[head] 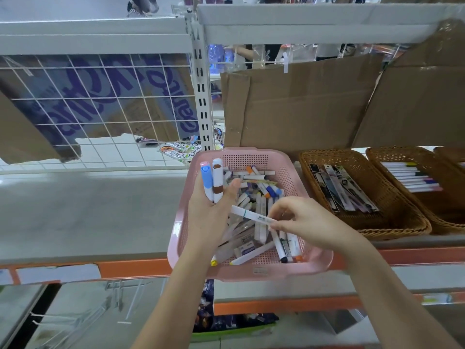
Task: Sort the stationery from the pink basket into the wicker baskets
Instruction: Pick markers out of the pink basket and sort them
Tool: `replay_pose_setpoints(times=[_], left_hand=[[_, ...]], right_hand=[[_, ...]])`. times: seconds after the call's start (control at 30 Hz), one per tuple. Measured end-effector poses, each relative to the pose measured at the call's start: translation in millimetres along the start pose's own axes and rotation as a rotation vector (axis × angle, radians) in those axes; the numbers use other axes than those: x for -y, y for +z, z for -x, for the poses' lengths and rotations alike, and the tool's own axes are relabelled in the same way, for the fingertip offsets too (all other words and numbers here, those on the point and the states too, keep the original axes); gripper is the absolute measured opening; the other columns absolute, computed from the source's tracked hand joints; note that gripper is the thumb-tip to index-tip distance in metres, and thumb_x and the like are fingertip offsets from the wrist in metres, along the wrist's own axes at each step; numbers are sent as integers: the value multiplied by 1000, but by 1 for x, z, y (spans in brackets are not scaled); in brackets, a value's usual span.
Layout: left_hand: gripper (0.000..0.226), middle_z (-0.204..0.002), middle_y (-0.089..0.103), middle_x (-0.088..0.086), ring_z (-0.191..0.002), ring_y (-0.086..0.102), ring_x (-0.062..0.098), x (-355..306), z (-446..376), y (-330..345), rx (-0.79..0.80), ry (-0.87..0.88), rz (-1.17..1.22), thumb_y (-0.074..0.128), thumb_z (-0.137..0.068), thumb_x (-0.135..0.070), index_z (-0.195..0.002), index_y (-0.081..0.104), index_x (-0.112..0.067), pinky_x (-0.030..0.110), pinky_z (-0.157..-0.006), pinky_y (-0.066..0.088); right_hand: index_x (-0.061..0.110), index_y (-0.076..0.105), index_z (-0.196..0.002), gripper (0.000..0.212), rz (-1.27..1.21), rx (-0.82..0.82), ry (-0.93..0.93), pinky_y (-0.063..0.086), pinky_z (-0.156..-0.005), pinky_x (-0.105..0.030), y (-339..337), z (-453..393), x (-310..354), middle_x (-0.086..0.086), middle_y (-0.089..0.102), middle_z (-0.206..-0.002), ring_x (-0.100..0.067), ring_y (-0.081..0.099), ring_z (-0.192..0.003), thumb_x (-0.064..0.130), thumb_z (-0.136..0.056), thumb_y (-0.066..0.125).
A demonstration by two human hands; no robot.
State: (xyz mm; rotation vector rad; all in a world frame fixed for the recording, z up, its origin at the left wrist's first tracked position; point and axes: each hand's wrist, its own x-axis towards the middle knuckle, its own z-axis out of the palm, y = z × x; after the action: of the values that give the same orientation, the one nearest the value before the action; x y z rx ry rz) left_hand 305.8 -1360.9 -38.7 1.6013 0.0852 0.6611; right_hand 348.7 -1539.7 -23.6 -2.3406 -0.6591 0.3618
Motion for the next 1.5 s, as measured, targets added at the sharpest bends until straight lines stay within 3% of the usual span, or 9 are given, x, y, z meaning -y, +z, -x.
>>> replay_pose_setpoints(times=[0.13,0.33,0.53,0.77,0.97,1.1,1.23,1.33,1.5], left_hand=[[25,-56,50,-16,-53,46,-3,-1,1,0,-36,-5,39,63,-87,-36,-65,51,-41,8,-52,41],[25,-54,47,-16,-52,44,0,-4,1,1,-7,-3,109,64,-88,-27,-68,49,-28,10,-52,39],[10,-66,64,-10,-62,62,6,-3,1,2,-13,-60,185,68,-84,-18,-89,61,-14,19,-52,48],[26,-62,56,-7,-58,53,5,-1,0,3,-31,-73,109,67,-85,-10,-67,57,-27,18,-56,45],[17,-75,67,6,-65,58,6,3,-1,1,9,-91,-21,65,-88,-27,-86,63,-10,20,-61,48],[19,-74,69,0,-61,59,3,5,-2,1,50,-109,-76,63,-89,-31,-86,60,-12,23,-61,45],[21,-67,63,-1,-93,62,27,3,0,2,66,-84,-103,60,-91,-28,-84,58,-9,42,-83,50],[15,-83,66,13,-115,53,41,0,3,4,44,-69,-122,59,-92,-30,-82,58,-19,54,-98,43],[19,-66,55,0,-56,47,4,-12,9,16,-37,10,-176,59,-91,-27,-74,49,-29,17,-54,42]], right_hand=[[28,63,-94,10,-146,-76,20,54,-71,-18,0,3,1,10,66,-90,2,63,-80,20,-88,64],[21,65,-100,15,-826,-240,-18,56,-75,-22,28,9,28,6,71,-91,-11,70,-86,11,-89,61],[22,70,-93,17,-882,-333,-106,48,-69,-9,63,2,49,12,72,-89,0,66,-84,8,-87,63],[23,69,-85,26,-683,-399,-184,45,-70,-7,69,1,47,14,70,-83,4,62,-78,-2,-85,63],[28,66,-110,25,-234,-346,-101,40,-74,1,52,-1,26,21,64,-100,15,56,-90,13,-91,60],[21,62,-117,24,322,-180,-71,46,-84,-23,45,-4,14,7,59,-112,-8,55,-100,26,-95,52],[15,63,-112,25,525,-37,-65,50,-82,-32,43,-6,13,0,61,-107,-15,56,-95,29,-96,48],[12,64,-107,23,571,-6,-90,49,-80,-33,35,-3,14,-2,61,-105,-16,56,-90,25,-96,48],[14,65,-104,19,581,-51,-98,51,-80,-37,2,11,5,-2,63,-103,-17,59,-90,22,-95,50]])
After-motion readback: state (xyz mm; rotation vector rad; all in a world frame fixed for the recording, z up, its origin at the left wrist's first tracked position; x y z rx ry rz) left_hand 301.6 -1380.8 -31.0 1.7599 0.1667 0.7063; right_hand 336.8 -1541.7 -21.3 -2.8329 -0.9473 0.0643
